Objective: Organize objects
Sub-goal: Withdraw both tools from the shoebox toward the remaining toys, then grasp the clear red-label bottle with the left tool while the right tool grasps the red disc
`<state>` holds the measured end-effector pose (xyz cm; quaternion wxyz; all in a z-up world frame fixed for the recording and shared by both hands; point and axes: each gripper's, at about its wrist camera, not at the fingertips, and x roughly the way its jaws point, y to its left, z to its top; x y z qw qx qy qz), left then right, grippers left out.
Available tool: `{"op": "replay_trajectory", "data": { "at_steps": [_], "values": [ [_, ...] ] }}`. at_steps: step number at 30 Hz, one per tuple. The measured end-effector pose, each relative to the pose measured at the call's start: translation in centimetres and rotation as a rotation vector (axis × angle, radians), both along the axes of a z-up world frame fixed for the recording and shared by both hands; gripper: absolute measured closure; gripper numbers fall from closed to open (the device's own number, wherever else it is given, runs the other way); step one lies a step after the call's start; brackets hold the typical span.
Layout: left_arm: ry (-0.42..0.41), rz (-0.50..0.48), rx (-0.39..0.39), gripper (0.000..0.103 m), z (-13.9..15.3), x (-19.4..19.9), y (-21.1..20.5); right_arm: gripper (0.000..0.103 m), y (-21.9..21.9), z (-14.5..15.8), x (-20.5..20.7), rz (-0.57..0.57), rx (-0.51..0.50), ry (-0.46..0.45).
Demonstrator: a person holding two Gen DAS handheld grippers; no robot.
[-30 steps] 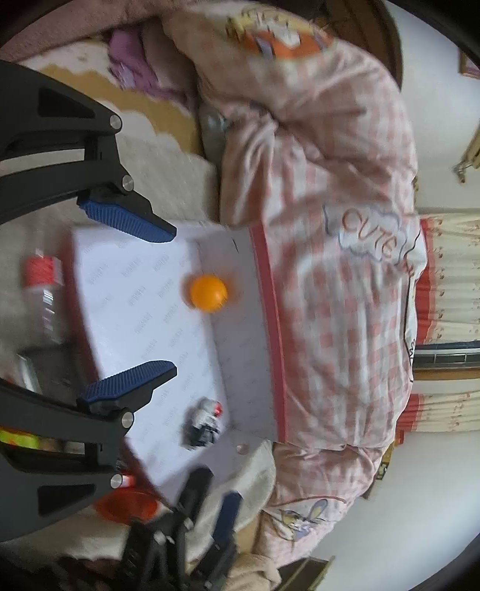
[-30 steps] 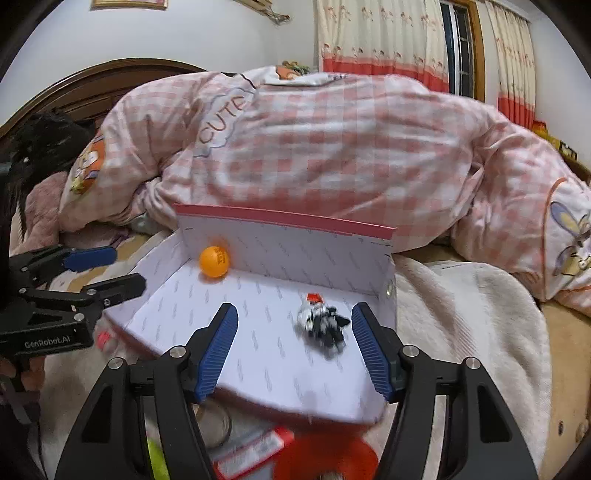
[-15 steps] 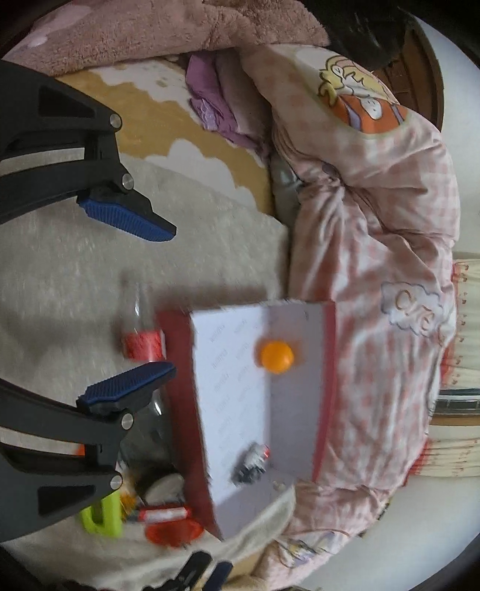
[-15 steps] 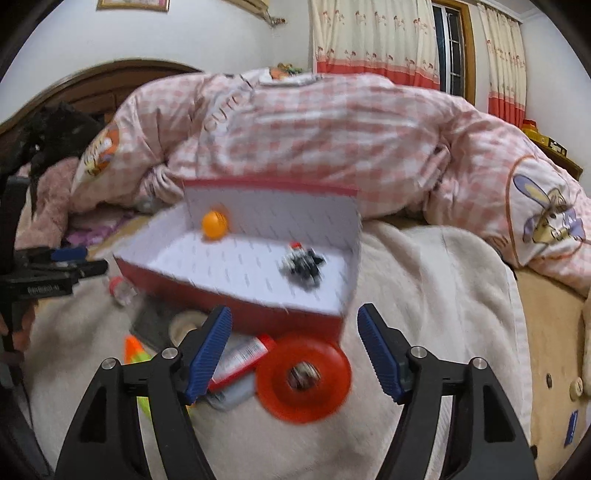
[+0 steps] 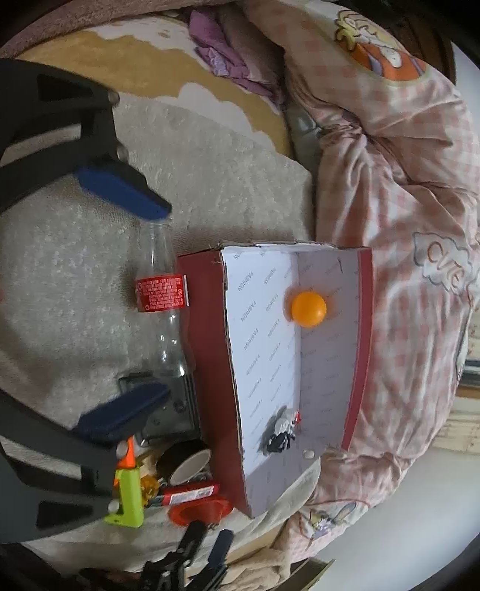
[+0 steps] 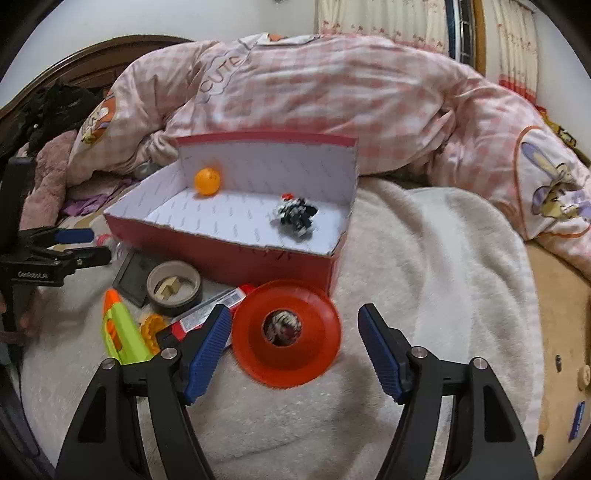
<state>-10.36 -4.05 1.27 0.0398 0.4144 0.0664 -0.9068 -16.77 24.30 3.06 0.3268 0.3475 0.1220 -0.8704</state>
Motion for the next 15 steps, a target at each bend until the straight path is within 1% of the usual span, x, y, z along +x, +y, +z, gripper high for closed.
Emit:
{"op": "replay_trajectory", "data": {
  "at_steps": [1, 3, 7, 9, 13, 15],
  "values": [
    [-0.001, 0.004, 0.020, 0.000, -0.1, -0.1, -0.2, 0.030, -0.1, -0.1, 0.0, -0.003, 0.003, -0.003],
    [-0.009, 0.017, 0.048, 0.000, -0.4, -0.6, -0.7, 0.029, -0.1, -0.3, -0.2, -0.006, 0.007, -0.016],
    [-0.027, 0.030, 0.044, 0.000, -0.9, -1.0, -0.8, 0.025, -0.4, -1.0, -0.9, -0.009, 0.029, -0.061],
    [-0.041, 0.029, 0.041, 0.000, -1.3, -1.4, -0.6, 0.024, -0.8, -1.6, -1.3, -0.015, 0.063, -0.083],
    [-0.069, 0.028, 0.034, 0.000, -2.0, -1.9, -0.4, 0.022, -1.2, -1.8, -1.2, -0.014, 0.090, -0.074],
    [-0.065, 0.035, 0.032, 0.000, -1.9, -1.8, -0.4, 0.021, -1.5, -2.0, -1.2, -0.020, 0.118, -0.071]
  ]
}}
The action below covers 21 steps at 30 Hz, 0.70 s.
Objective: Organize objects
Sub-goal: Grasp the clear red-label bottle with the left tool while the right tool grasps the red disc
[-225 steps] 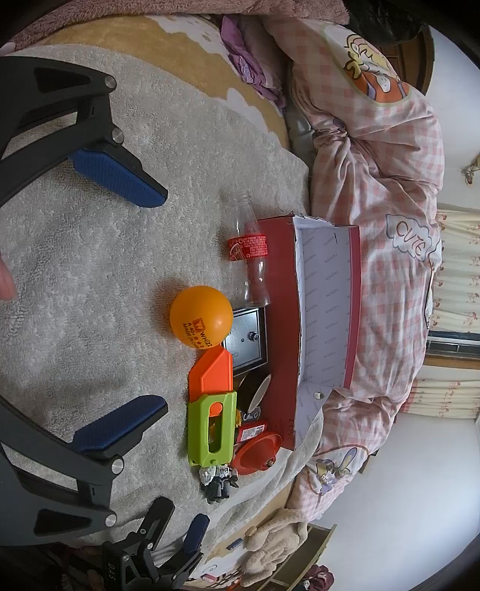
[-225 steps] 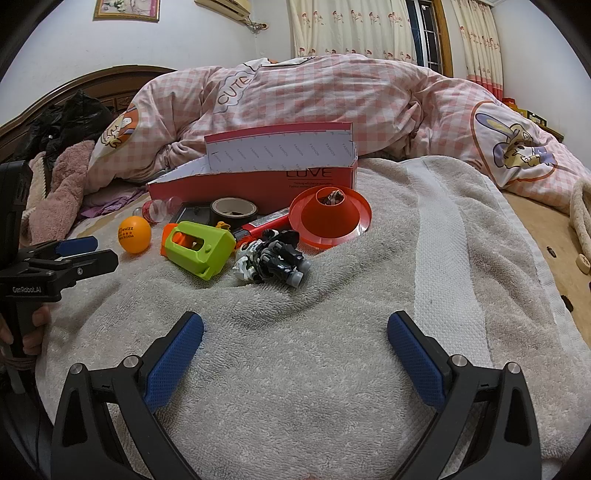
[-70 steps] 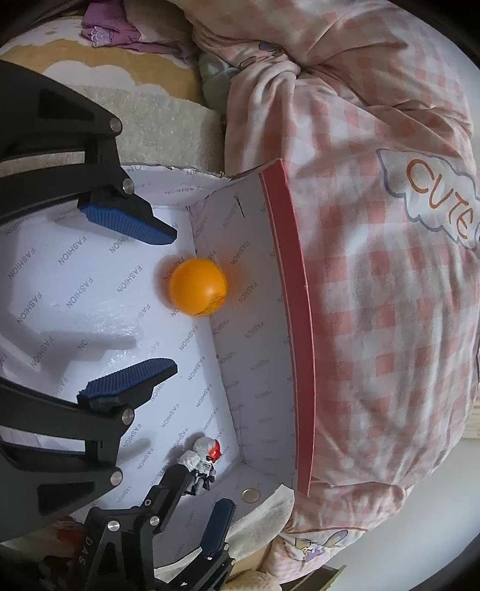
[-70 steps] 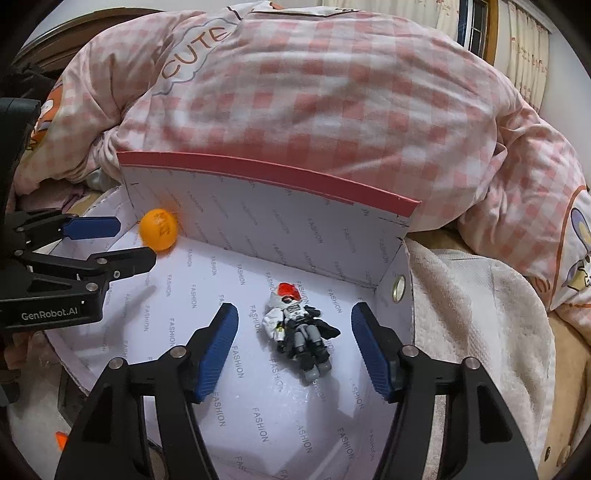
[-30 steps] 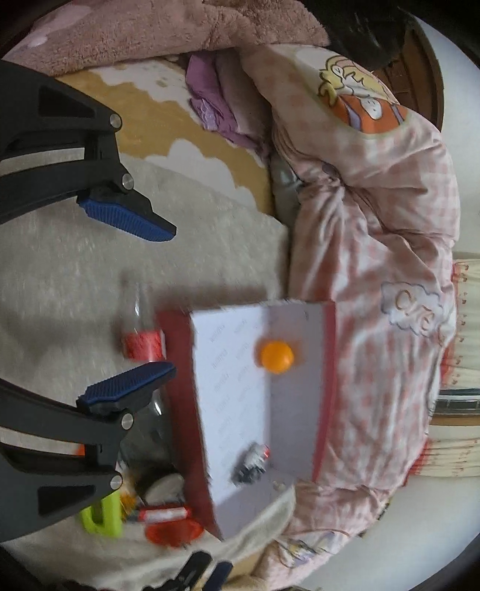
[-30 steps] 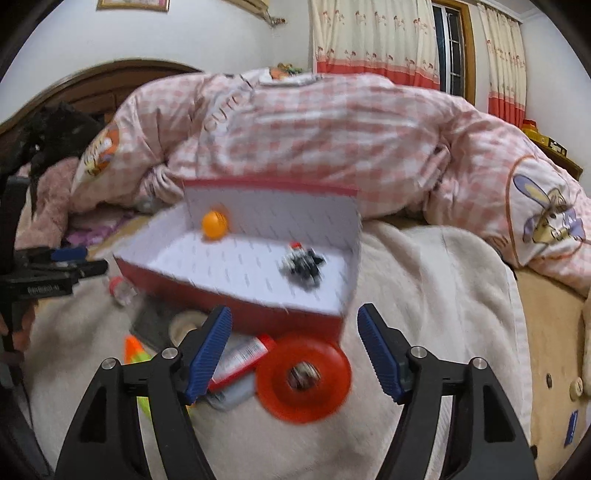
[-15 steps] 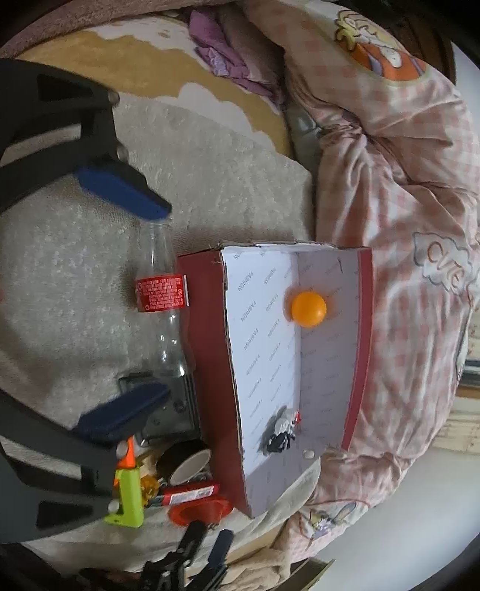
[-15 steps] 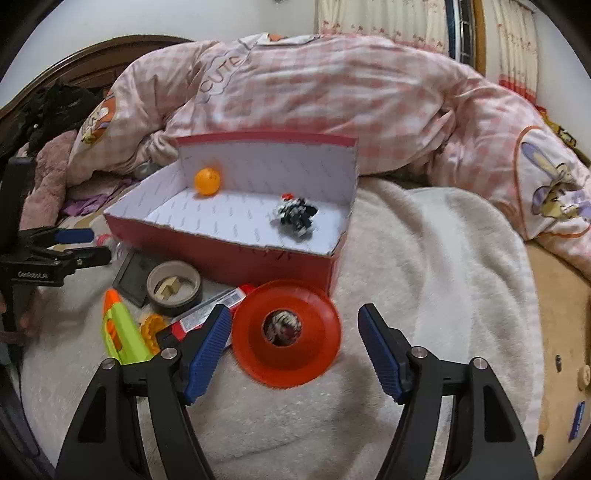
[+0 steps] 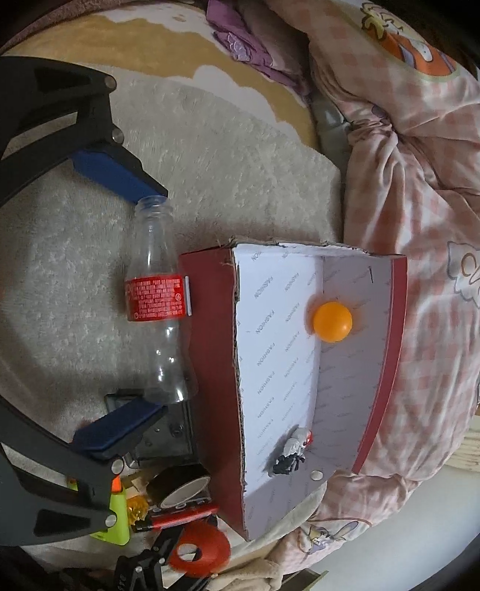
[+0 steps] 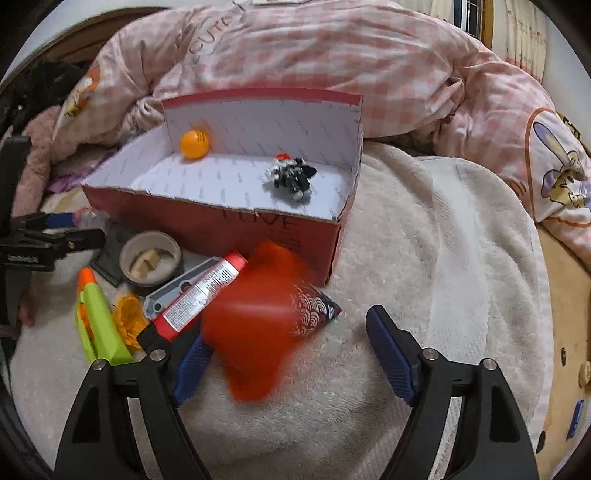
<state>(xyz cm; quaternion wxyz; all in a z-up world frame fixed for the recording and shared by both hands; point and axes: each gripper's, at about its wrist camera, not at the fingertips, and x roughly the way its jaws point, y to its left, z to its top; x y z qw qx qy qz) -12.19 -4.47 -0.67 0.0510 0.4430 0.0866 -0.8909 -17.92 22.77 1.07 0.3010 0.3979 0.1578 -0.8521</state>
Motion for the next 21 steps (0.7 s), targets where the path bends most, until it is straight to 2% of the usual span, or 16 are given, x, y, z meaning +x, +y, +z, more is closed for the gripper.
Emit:
{"op": "replay_trajectory", "data": {
  "at_steps": [9, 11, 13, 15, 21],
  "values": [
    [0.013, 0.023, 0.030, 0.002, 0.02, 0.08, -0.62, 0.021, 0.16, -0.04, -0.23, -0.005, -0.003, -0.004],
    [0.021, 0.026, 0.040, 0.002, 0.16, 0.28, -0.70, 0.027, 0.25, 0.02, -0.26, 0.006, -0.014, -0.005],
    [0.025, 0.030, 0.049, 0.002, 0.29, 0.45, -0.79, 0.049, 0.27, 0.07, -0.23, 0.020, -0.030, -0.015],
    [0.020, 0.027, 0.052, 0.002, 0.34, 0.50, -0.84, 0.056, 0.32, 0.11, -0.21, 0.007, -0.027, -0.009],
    [0.013, 0.009, 0.056, 0.002, 0.24, 0.55, -0.69, 0.059, 0.75, 0.32, -0.27, -0.001, -0.056, -0.014]
  ]
}}
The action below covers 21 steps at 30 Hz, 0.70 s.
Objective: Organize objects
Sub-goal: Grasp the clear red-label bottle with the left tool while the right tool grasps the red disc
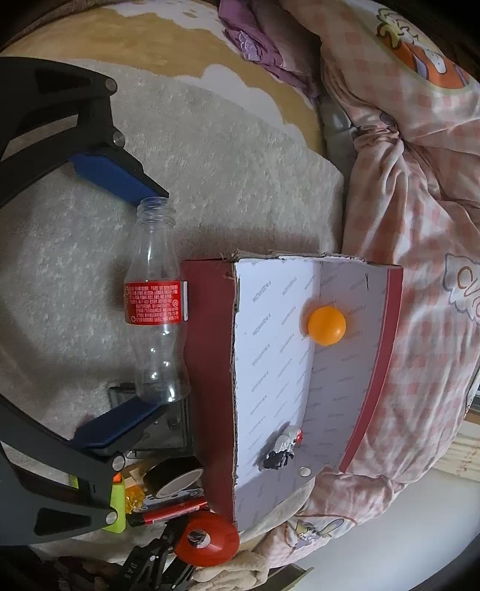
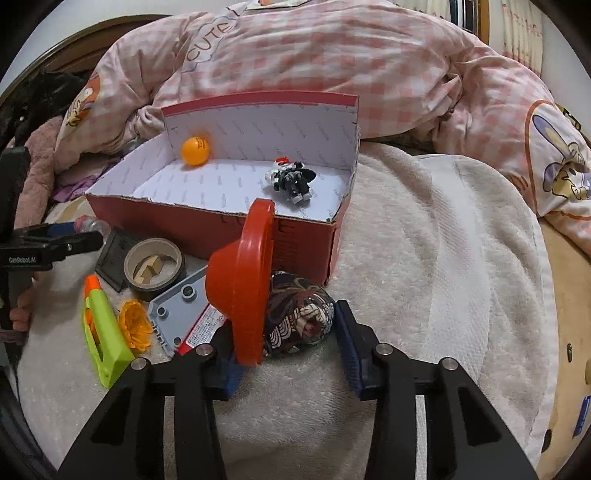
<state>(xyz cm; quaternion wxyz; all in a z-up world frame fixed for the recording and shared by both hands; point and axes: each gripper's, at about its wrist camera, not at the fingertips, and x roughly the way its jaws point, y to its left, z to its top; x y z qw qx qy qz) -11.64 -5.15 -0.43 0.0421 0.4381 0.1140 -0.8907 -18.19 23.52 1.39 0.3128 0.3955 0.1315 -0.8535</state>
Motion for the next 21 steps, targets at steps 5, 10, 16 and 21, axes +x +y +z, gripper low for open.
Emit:
{"op": "replay_trajectory", "data": {
  "at_steps": [5, 10, 16, 21],
  "values": [
    [0.001, -0.003, 0.008, 0.002, 0.1, 0.1, -0.1, 0.060, 0.5, 0.2, 0.1, -0.009, -0.016, 0.003],
    [-0.006, -0.005, 0.009, 0.002, 0.0, 0.3, -0.1, 0.055, 0.1, -0.1, 0.3, 0.007, 0.028, 0.000],
    [-0.010, -0.011, 0.002, 0.002, -0.1, 0.4, 0.0, 0.049, 0.0, 0.6, 1.1, 0.011, 0.055, 0.081],
    [-0.010, -0.011, 0.008, 0.002, 0.0, 0.4, 0.0, 0.049, -0.1, 1.7, 2.2, 0.024, 0.053, 0.182]
  ]
}}
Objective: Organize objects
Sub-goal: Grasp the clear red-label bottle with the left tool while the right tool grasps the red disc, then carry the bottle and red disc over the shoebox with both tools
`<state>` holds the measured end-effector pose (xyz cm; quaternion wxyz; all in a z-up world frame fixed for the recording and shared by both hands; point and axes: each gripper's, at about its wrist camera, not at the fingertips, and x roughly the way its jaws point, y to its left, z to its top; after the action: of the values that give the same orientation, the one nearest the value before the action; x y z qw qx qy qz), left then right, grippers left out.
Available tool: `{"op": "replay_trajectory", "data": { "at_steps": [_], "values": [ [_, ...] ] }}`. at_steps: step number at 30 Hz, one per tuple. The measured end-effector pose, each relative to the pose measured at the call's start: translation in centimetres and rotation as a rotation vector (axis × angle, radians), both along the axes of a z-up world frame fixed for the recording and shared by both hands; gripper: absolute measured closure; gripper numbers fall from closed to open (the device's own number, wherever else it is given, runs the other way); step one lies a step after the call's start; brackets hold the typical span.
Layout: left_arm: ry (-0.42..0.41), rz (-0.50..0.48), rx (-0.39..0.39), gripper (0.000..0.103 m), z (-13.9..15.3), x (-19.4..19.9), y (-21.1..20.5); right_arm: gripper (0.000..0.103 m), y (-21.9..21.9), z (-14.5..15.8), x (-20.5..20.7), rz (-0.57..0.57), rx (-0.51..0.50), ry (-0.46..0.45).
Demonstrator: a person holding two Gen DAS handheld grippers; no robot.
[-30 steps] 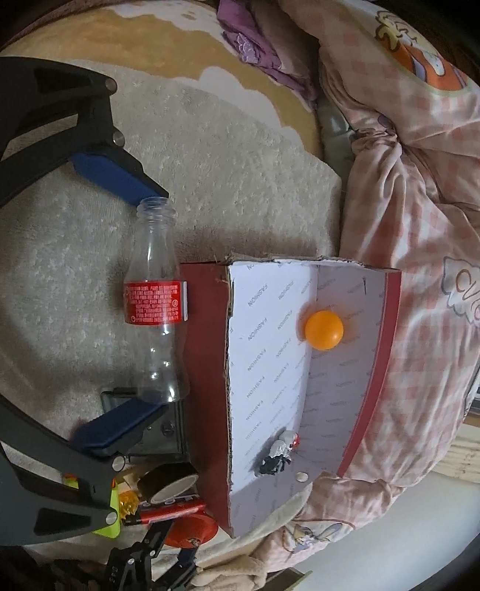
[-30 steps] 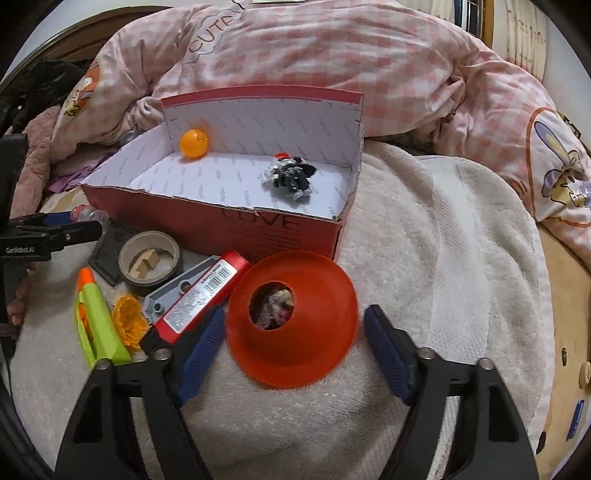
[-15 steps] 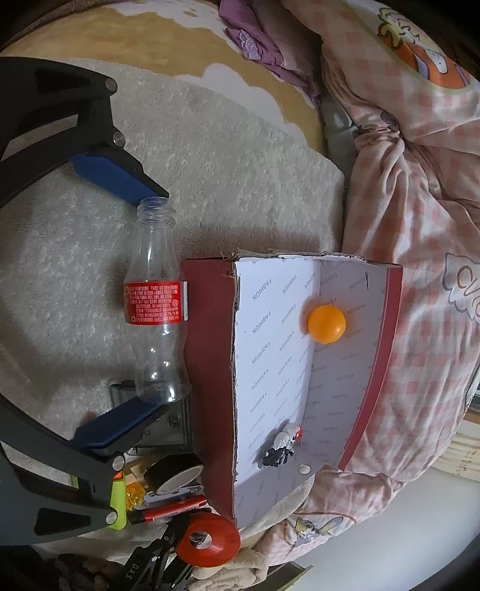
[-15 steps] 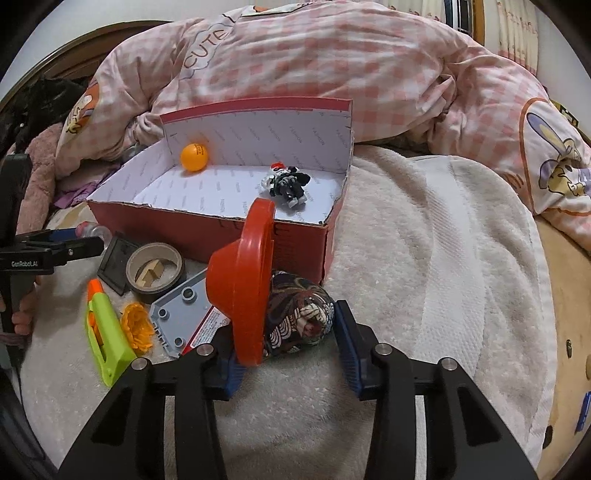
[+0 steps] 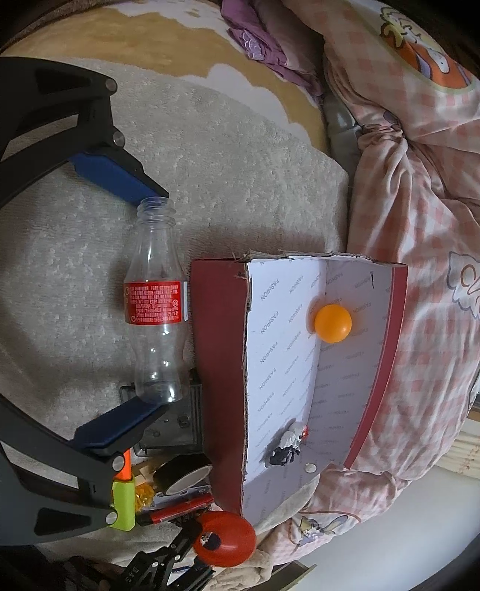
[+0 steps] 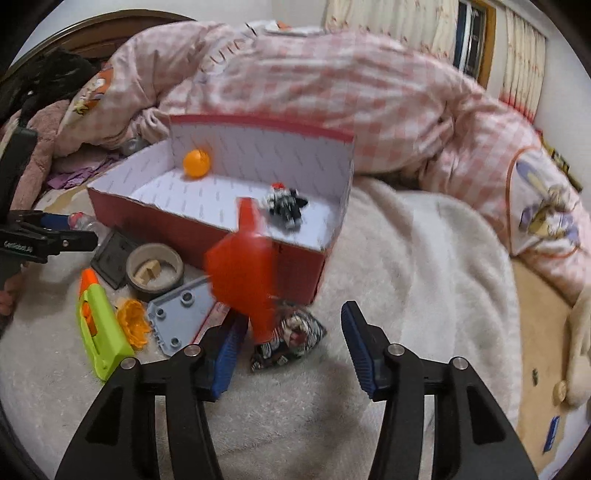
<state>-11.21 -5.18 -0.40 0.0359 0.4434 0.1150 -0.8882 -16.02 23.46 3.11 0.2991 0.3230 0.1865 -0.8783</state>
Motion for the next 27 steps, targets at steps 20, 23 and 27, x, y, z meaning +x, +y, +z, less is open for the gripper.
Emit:
{"op": "replay_trajectory", "data": {
  "at_steps": [20, 23, 27],
  "values": [
    [-0.005, -0.016, 0.014, 0.002, 0.2, 0.2, 0.1, 0.021, -1.1, 1.4, 0.5, 0.067, -0.122, -0.047],
    [-0.004, -0.020, 0.015, 0.002, 0.2, 0.2, 0.1, 0.019, -2.9, 1.4, 1.8, 0.112, -0.092, -0.010],
    [-0.003, -0.026, 0.014, 0.002, 0.3, 0.4, 0.2, 0.019, -5.4, 0.4, 1.8, 0.107, -0.002, 0.018]
  ]
}}
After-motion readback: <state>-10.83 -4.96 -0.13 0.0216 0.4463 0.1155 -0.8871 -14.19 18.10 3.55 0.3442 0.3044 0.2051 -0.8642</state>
